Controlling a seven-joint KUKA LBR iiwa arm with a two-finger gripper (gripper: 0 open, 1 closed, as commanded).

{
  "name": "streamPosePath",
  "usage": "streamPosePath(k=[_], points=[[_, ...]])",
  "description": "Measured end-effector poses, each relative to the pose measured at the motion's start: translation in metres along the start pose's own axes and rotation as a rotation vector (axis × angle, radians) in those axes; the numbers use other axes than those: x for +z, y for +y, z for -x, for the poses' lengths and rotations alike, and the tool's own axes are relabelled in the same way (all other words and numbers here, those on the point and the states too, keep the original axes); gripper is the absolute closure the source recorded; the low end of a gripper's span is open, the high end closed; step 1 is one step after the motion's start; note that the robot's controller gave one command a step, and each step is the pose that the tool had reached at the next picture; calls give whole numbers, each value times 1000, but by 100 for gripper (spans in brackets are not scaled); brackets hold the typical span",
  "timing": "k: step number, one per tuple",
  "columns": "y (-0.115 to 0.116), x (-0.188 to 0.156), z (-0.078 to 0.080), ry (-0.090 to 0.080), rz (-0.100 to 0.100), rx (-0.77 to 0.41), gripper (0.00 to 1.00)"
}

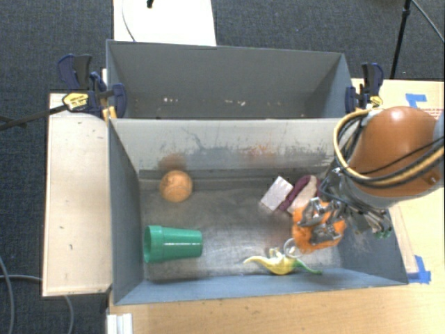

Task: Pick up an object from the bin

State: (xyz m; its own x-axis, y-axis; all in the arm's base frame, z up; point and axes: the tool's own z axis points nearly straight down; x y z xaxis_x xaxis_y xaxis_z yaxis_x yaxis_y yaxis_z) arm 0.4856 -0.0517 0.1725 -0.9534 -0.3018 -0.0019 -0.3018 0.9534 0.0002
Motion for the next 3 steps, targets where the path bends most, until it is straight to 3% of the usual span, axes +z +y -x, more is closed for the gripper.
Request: streamPosePath(k=[1,2,3], points=[[-6,40,8,-6,-2,76,100],[-20,91,4,-9,-2,82,100],[-46,99,41,21,15,-42,100]])
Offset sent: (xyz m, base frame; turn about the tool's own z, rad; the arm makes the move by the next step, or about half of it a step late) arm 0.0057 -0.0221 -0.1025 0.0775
